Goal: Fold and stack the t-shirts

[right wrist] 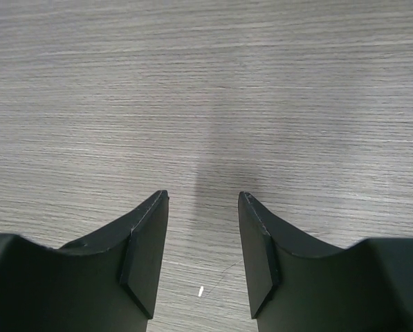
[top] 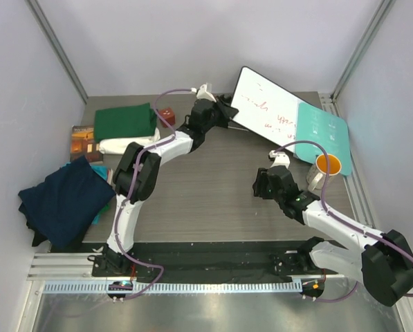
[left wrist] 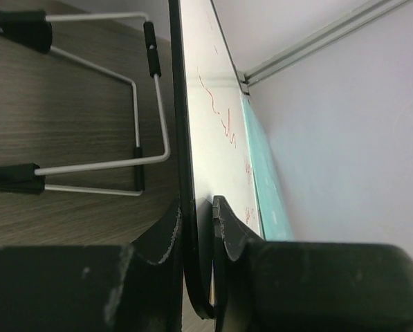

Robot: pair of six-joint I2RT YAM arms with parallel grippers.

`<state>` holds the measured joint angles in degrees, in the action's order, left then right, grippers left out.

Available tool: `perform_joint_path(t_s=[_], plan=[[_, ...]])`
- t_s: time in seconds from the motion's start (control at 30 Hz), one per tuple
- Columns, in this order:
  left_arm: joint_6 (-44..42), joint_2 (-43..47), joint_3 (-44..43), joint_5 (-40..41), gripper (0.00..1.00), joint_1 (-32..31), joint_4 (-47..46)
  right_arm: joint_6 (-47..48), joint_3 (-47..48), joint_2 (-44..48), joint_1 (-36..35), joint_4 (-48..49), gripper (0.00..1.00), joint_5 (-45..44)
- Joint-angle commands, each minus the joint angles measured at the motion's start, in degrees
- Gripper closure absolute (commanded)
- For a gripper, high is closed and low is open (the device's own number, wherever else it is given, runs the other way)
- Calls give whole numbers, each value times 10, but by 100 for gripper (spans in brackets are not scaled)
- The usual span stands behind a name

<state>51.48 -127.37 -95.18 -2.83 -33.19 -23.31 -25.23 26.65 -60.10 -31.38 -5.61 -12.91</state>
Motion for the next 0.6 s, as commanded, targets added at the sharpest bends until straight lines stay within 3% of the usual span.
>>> perform_joint_path(t_s=[0.0, 0.57], plan=[[-134, 66, 7, 86, 100, 16, 13, -11, 4, 23, -1, 15, 50, -3], [-216, 201, 37, 133, 100, 62, 87, -22, 19, 9, -2, 21, 50, 15]])
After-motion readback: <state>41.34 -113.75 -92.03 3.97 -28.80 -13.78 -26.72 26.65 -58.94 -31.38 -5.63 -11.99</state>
